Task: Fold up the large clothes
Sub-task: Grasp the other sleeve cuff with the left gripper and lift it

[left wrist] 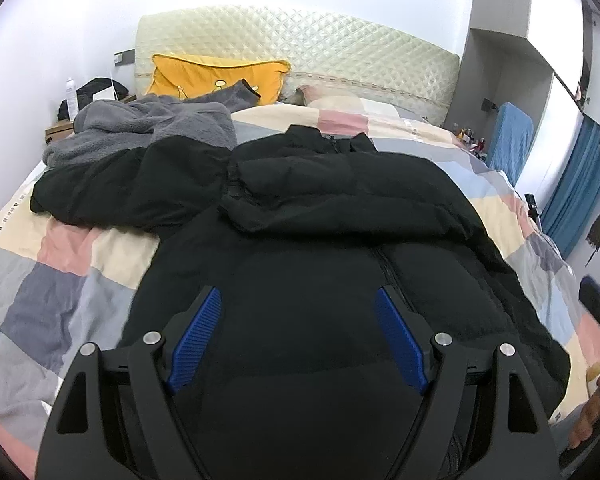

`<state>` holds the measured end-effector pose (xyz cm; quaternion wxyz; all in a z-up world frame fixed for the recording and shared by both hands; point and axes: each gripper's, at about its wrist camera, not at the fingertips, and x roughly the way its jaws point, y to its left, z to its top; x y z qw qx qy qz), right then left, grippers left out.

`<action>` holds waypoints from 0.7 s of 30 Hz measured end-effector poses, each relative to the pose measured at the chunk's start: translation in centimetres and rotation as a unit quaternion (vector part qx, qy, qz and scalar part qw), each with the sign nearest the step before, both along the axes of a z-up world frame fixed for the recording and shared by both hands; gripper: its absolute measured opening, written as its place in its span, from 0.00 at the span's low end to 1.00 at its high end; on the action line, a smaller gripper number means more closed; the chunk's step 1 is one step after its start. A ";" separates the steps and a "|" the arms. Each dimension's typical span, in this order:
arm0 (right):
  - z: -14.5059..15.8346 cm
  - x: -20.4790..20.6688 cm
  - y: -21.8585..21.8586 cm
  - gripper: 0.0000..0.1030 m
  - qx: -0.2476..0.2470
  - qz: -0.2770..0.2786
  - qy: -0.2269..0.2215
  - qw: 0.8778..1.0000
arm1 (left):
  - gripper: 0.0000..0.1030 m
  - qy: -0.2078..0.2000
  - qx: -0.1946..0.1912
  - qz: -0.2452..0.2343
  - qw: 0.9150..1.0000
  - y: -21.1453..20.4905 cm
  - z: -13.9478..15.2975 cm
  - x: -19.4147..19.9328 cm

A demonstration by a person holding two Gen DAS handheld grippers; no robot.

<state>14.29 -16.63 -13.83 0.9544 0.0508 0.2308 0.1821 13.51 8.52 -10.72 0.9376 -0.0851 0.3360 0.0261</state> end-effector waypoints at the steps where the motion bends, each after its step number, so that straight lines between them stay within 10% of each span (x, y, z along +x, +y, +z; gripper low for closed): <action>1: 0.0 0.0 -0.1 0.69 0.002 -0.002 -0.001 1.000 | 0.77 -0.002 -0.001 0.001 1.000 0.4 0.5 0.2; 21: -0.3 0.4 -1.1 0.80 0.014 -0.040 -0.009 0.999 | 0.77 -0.001 -0.023 0.100 0.995 20.7 13.7 7.6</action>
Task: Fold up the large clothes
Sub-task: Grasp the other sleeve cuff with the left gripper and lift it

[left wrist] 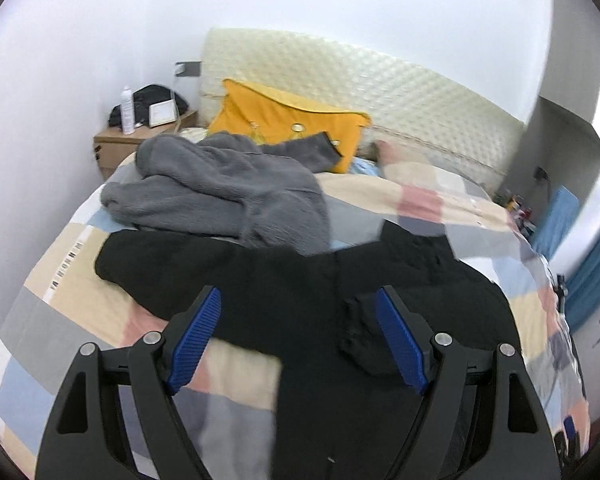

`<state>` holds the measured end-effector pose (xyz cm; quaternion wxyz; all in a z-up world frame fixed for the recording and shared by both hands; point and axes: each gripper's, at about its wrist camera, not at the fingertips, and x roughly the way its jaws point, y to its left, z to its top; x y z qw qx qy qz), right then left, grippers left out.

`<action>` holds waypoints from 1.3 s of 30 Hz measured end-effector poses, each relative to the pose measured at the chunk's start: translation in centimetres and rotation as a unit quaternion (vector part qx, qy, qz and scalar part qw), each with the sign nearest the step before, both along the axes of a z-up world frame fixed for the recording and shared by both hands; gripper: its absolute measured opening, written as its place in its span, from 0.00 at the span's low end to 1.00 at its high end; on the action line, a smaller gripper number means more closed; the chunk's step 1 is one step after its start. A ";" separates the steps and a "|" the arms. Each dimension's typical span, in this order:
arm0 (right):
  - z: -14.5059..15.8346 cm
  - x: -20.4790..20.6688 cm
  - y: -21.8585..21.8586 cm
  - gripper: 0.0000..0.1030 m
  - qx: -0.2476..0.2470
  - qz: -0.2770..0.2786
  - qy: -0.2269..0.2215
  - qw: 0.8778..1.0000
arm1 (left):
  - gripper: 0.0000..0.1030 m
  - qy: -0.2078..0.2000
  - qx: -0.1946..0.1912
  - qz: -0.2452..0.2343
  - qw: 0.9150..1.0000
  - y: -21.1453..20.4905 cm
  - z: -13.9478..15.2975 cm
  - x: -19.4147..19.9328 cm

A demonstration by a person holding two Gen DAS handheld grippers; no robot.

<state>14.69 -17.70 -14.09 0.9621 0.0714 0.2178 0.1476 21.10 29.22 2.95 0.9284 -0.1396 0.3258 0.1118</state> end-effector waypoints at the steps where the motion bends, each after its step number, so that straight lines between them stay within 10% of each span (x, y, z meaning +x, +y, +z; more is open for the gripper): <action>1: -0.1 0.0 0.0 0.80 -0.002 -0.003 0.001 1.000 | 0.77 0.001 -0.003 0.007 1.000 1.4 0.0 0.5; 8: -0.9 1.3 1.3 0.84 -0.018 -0.013 0.031 0.999 | 0.77 0.001 0.001 0.049 0.999 10.6 -3.5 2.6; 14: -1.5 1.9 2.2 0.85 -0.021 -0.029 0.052 0.998 | 0.81 0.022 -0.078 0.095 0.992 19.0 -10.6 3.7; 20: -2.4 3.8 3.1 0.85 -0.017 -0.060 0.078 0.995 | 0.81 0.032 -0.202 0.171 0.964 27.6 -19.3 4.4; 28: -4.4 6.7 4.9 0.85 -0.032 -0.080 0.116 0.990 | 0.81 0.027 -0.272 0.227 0.935 34.6 -28.4 6.5; 34: -5.4 8.1 6.7 0.85 -0.063 -0.075 0.124 0.987 | 0.83 -0.030 -0.273 0.232 0.933 35.9 -29.7 8.7; 39: -5.3 8.0 7.2 0.85 -0.078 -0.070 0.119 0.987 | 0.37 -0.049 -0.272 0.222 0.935 35.4 -29.3 10.1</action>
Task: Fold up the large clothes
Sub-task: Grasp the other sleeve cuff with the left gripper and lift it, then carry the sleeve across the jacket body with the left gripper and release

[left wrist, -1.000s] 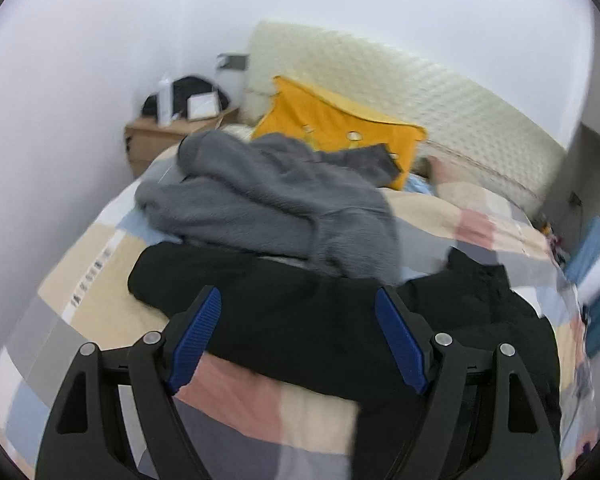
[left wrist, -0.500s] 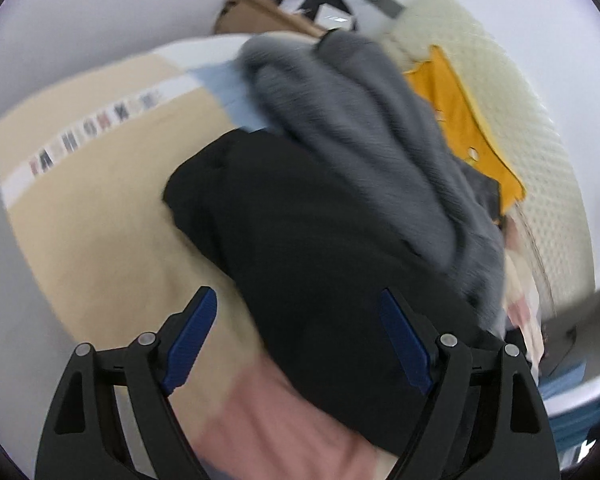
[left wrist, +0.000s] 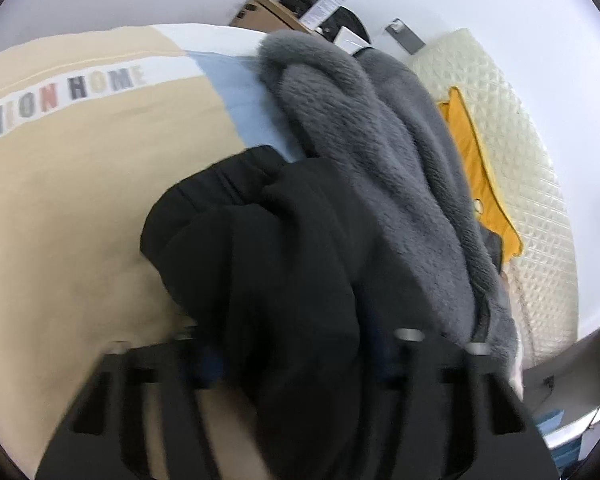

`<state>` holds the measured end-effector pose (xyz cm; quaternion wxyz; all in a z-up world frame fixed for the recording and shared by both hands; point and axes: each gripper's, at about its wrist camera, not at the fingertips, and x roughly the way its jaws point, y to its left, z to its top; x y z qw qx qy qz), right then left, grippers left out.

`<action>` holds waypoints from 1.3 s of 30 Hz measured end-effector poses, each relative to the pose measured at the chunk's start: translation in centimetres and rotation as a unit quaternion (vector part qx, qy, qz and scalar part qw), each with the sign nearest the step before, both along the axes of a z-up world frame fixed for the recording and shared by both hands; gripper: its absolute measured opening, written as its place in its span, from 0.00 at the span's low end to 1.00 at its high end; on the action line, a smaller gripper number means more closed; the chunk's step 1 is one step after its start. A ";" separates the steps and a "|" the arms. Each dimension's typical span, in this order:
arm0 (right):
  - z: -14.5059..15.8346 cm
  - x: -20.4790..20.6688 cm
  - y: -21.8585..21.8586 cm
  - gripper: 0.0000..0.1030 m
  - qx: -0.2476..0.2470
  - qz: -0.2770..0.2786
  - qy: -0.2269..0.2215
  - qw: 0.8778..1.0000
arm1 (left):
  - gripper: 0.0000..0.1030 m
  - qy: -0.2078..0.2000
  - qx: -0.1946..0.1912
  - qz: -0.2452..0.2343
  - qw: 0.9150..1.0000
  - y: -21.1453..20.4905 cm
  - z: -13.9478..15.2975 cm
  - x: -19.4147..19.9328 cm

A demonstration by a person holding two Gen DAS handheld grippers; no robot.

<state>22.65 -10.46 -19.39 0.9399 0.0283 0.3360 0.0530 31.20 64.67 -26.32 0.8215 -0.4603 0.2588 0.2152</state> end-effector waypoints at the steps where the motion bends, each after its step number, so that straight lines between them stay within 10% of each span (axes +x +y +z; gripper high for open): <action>1: 0.1 0.0 0.0 0.85 0.001 0.001 -0.002 1.000 | 0.27 0.002 0.006 -0.002 1.000 -0.5 0.5 0.1; 5: 0.8 -0.6 -0.2 0.85 0.012 0.008 -0.010 1.000 | 0.08 0.005 0.036 0.005 0.999 -1.5 3.5 -0.6; 15: 2.4 -2.8 -0.4 0.85 0.020 0.046 -0.038 0.998 | 0.05 0.039 0.117 0.014 0.992 -4.7 15.2 -5.4; 26: 4.7 -4.4 -1.5 0.91 0.028 0.096 -0.068 0.993 | 0.03 0.029 0.236 -0.008 0.971 -15.4 29.5 -7.0; 39: 7.1 -4.9 -6.0 1.00 0.040 0.101 -0.113 0.988 | 0.03 -0.006 0.337 -0.098 0.936 -31.4 38.6 -5.9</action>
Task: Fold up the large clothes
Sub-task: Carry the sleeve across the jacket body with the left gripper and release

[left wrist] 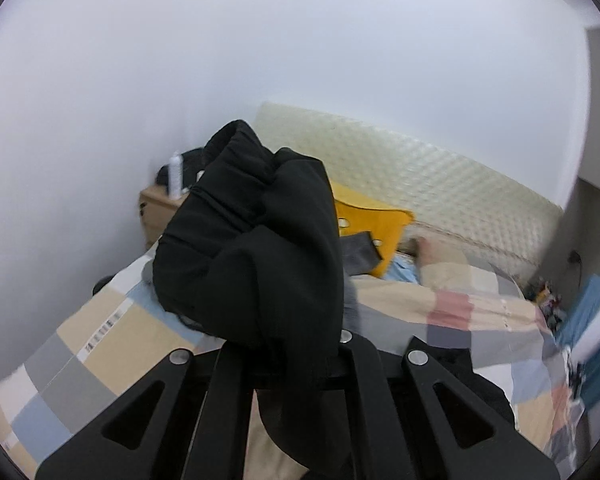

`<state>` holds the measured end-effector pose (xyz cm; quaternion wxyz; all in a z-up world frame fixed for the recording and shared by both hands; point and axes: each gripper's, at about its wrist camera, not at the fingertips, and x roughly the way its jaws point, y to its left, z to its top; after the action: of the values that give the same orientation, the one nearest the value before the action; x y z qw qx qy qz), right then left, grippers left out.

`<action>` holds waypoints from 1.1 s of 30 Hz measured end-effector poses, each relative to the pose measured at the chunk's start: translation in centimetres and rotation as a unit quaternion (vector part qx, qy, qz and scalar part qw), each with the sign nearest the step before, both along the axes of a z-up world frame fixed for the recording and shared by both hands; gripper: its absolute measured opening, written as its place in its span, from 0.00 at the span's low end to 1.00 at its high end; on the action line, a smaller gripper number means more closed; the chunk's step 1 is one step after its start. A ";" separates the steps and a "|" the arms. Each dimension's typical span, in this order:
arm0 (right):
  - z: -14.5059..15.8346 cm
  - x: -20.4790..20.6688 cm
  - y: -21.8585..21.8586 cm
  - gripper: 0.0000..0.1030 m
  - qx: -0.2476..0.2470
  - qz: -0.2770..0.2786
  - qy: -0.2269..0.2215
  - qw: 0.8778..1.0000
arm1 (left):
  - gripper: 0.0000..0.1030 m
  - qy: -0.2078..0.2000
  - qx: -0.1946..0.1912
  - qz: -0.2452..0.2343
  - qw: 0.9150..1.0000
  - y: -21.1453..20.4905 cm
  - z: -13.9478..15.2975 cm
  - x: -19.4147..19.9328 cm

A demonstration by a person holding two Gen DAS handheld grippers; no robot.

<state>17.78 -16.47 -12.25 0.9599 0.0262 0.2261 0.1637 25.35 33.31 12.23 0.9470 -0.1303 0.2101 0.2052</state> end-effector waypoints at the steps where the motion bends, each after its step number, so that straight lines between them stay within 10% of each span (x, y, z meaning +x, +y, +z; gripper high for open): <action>1: 0.1 0.1 -0.4 1.00 0.006 -0.001 0.001 1.000 | 0.03 0.001 0.010 -0.006 1.000 -1.1 0.3 0.1; 9: 1.0 0.4 -4.0 1.00 0.033 -0.005 -0.008 0.999 | 0.03 0.017 0.091 -0.082 0.992 -12.2 1.0 3.0; 17: 0.9 0.7 -7.5 1.00 0.070 -0.038 0.007 0.997 | 0.04 0.008 0.072 -0.187 0.980 -22.9 -2.4 6.1; 33: -0.2 0.8 -10.7 1.00 0.119 -0.074 0.007 0.990 | 0.04 0.127 0.114 -0.311 0.935 -41.1 -17.7 14.6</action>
<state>18.61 -27.17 -12.46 0.9578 0.1578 0.2095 0.1177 39.92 -7.77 -5.42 0.9373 0.0776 0.3341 -0.0623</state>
